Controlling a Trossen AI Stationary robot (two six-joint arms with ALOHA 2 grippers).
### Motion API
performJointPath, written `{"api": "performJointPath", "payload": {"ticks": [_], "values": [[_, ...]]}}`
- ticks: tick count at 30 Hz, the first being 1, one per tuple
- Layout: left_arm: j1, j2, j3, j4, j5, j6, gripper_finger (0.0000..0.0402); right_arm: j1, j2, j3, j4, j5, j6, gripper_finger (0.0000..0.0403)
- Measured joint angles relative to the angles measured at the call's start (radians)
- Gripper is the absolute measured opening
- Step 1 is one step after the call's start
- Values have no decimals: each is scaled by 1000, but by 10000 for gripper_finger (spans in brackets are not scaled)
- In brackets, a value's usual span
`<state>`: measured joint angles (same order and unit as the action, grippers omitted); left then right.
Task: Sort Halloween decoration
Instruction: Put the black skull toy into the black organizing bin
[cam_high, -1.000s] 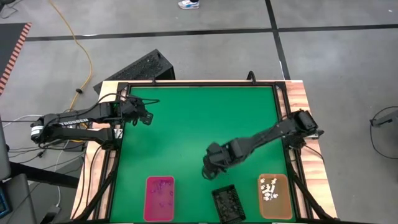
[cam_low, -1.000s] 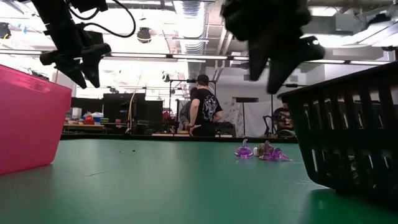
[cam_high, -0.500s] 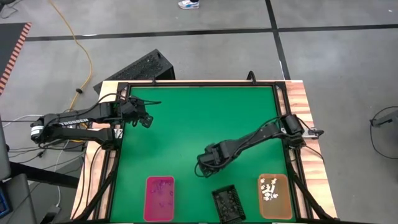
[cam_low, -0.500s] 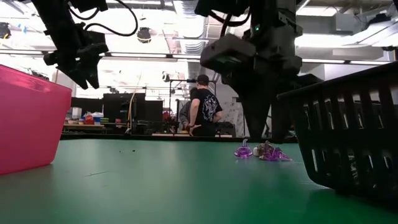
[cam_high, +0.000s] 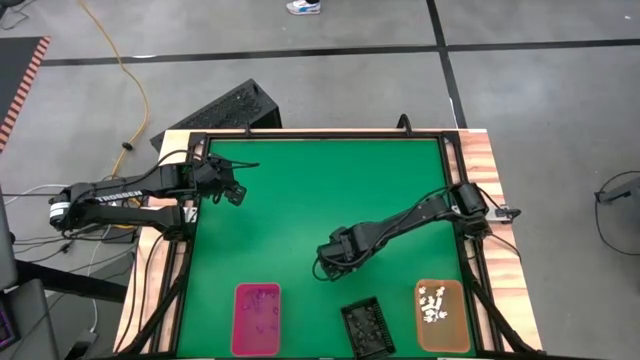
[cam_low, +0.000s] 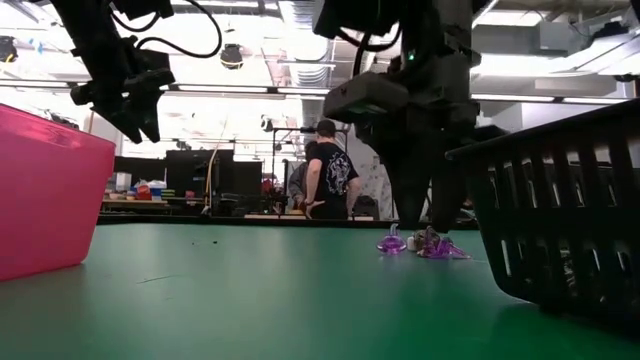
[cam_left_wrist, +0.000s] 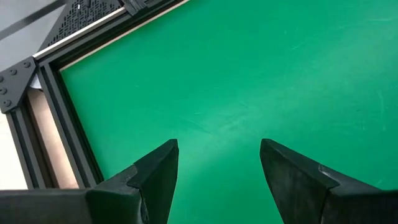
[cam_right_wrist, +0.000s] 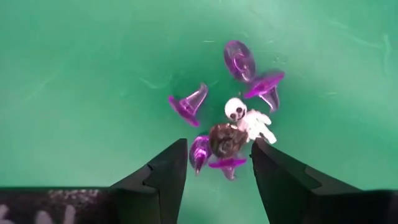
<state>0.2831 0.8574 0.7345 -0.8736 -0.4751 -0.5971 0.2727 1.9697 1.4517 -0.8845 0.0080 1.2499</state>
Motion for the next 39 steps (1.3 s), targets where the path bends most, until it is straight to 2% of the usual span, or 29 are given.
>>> {"api": "performJointPath", "payload": {"ticks": [7,27,31,39], "values": [[0,0,0,0,0,0,219,-8,-3,-50,60,2,-1,198],[0,0,0,3,-19,11,219,-22,11,-52,73,3,-28,174],[0,0,0,5,-27,11,219,-33,11,-52,73,-24,-43,172],[0,0,0,5,-27,11,219,-14,13,-52,54,-28,-31,133]]}}
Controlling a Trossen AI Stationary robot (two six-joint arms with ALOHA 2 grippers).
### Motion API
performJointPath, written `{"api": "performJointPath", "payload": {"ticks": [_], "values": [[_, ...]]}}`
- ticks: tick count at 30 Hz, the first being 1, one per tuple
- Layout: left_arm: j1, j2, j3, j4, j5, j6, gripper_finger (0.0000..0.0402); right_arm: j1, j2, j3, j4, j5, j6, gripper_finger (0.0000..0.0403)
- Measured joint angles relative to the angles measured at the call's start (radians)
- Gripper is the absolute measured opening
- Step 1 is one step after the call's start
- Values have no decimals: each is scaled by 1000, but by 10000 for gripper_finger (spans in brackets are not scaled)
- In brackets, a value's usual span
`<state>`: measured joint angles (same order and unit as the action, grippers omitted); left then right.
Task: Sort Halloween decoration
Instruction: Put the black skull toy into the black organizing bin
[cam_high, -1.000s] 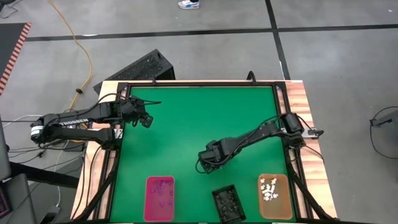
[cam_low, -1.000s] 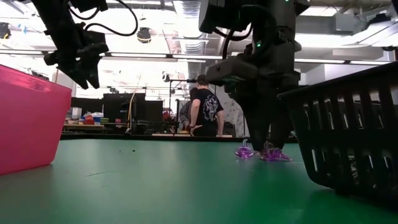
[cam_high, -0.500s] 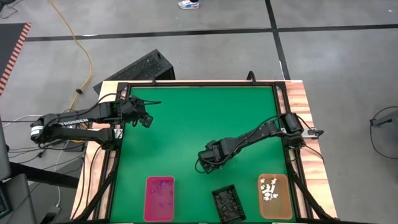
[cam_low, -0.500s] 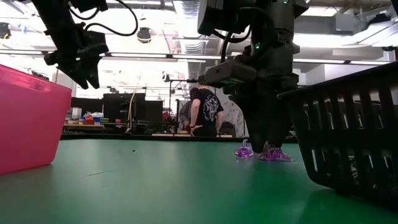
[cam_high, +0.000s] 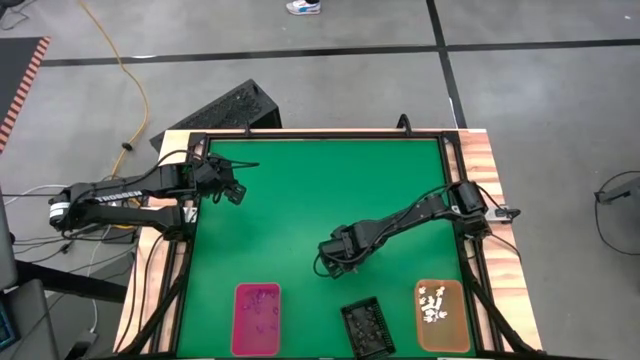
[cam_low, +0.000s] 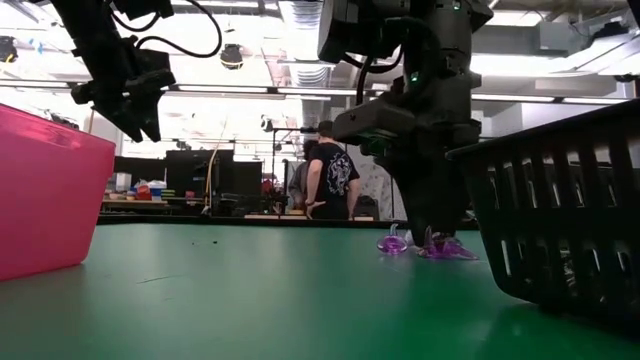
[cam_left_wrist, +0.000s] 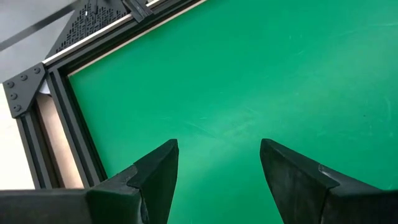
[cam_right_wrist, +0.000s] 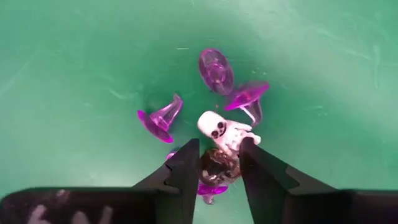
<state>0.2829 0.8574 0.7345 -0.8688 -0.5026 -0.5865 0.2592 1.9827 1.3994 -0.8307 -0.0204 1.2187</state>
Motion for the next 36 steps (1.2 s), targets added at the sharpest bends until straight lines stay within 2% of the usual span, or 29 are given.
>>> {"api": "performJointPath", "payload": {"ticks": [11,18,23,27,32,36], "values": [[0,0,0,0,-1,0,219,0,-19,-2,-15,-6,-8,57],[0,0,0,1,-2,0,219,12,-73,-2,-35,-10,-64,45],[0,0,0,4,-3,0,219,17,-110,-2,-47,-25,-89,84],[0,0,0,5,-2,0,219,19,-111,-2,-51,-33,-142,151],[0,0,0,4,1,0,219,23,-112,-54,-58,-37,-123,228],[0,0,0,4,5,0,219,28,-113,-100,-22,-35,-101,238]]}}
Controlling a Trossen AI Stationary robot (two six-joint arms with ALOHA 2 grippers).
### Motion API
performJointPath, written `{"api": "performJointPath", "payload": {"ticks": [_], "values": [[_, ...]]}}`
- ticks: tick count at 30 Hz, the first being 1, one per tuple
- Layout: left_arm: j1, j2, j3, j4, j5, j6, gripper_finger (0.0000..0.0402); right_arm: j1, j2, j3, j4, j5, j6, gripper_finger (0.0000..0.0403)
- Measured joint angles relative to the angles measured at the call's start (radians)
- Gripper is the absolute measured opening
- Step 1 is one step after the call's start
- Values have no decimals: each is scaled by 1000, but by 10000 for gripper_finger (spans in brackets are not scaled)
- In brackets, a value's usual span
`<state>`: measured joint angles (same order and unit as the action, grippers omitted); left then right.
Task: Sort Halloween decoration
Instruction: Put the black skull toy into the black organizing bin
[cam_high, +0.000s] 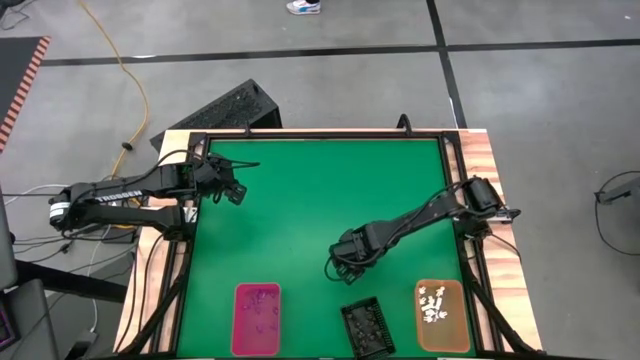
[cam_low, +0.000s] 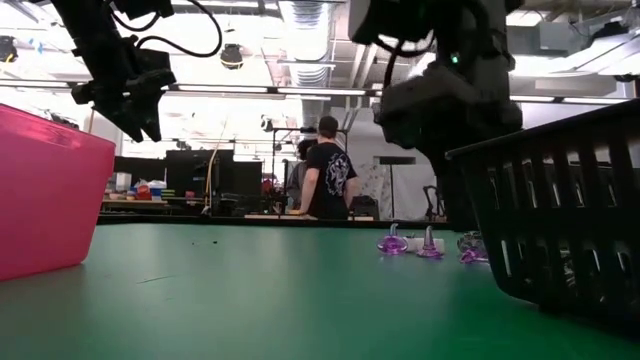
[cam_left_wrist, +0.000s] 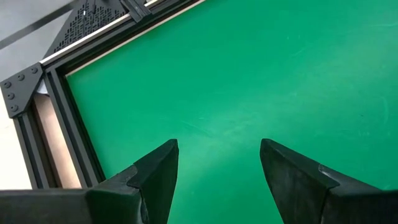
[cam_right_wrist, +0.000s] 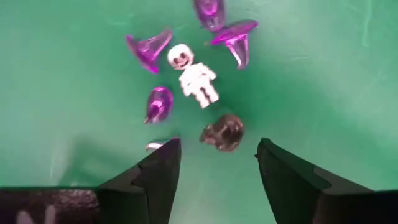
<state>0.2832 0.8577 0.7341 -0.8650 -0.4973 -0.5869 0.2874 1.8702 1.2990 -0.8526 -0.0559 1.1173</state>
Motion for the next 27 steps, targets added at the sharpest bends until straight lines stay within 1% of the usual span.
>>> {"api": "performJointPath", "payload": {"ticks": [2,9,13,23,25,27], "values": [[0,0,0,0,0,0,219,-2,0,-17,2,1,7,231],[0,0,0,1,-5,-3,219,-1,0,-16,25,18,-17,201],[0,0,0,1,-5,-8,219,-2,0,-17,33,36,-22,197],[0,0,0,0,0,-5,219,-1,-2,-77,117,28,7,192],[0,0,0,0,0,-2,219,-4,-2,-77,117,27,8,180],[0,0,0,0,0,-1,219,-9,-2,-77,112,25,16,158]]}}
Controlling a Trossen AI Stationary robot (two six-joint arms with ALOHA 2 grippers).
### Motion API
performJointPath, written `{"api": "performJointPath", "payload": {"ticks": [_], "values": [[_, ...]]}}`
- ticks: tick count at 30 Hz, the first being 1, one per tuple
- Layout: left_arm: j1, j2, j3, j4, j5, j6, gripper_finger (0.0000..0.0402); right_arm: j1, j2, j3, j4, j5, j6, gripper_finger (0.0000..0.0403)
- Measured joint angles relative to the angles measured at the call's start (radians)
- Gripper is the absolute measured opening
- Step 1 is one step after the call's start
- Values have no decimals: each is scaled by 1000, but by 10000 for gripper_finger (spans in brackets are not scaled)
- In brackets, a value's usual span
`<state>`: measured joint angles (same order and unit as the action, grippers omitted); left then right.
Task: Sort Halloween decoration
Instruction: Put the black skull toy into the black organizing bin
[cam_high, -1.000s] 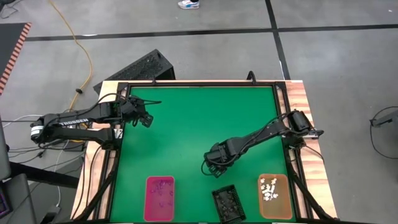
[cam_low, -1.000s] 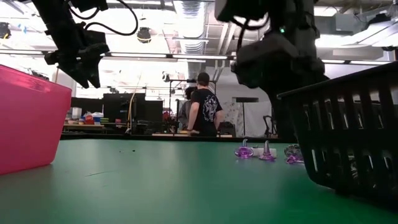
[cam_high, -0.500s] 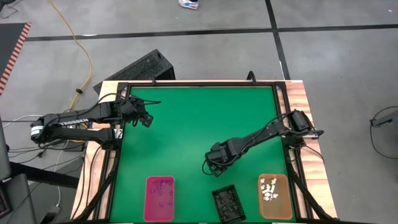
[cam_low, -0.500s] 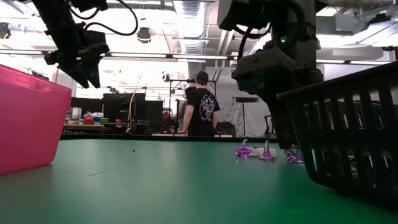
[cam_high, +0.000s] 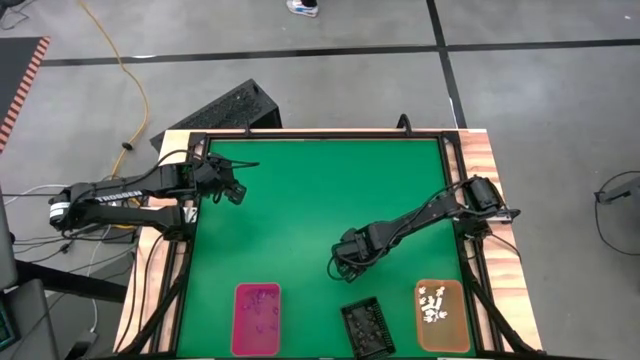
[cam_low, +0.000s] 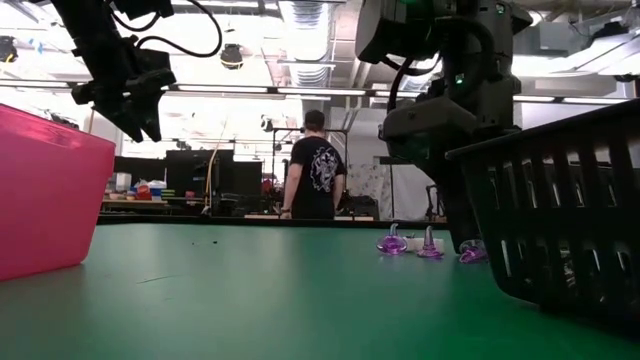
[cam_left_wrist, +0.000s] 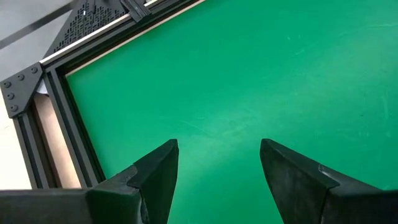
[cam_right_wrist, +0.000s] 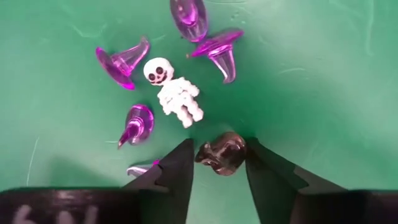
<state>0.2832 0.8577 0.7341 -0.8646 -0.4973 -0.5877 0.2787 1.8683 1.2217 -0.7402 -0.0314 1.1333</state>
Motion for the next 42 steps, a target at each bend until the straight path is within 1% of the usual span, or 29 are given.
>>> {"api": "performJointPath", "payload": {"ticks": [4,8,12,14,17,22,25,28,31,32,34,38,40,42], "values": [[0,0,0,0,-1,0,219,0,-2,1,-13,-6,18,114],[0,0,0,0,-2,0,219,-5,0,29,-36,-6,12,107],[0,0,0,0,-3,1,219,3,0,121,-128,-19,-13,86],[0,0,0,0,-4,1,219,23,-6,176,-159,-20,-8,76],[0,0,0,0,0,1,219,71,-14,259,-160,-49,-3,56],[0,0,0,0,3,1,219,165,-14,342,-163,-51,77,28],[0,0,0,0,3,1,219,200,-14,353,-166,5,38,24],[0,0,0,1,3,0,219,171,-14,351,-167,91,-26,41],[0,0,0,2,10,1,219,90,2,353,-145,124,-117,84],[0,0,0,2,12,2,219,63,10,351,-145,123,-142,101],[0,0,0,1,12,3,219,3,47,351,-111,84,-187,137],[0,0,0,1,14,7,219,-67,103,352,-123,15,-243,200],[0,0,0,-1,16,19,219,-85,138,352,-145,11,-279,218],[0,0,0,-3,15,26,219,-109,171,350,-152,17,-307,225]]}}
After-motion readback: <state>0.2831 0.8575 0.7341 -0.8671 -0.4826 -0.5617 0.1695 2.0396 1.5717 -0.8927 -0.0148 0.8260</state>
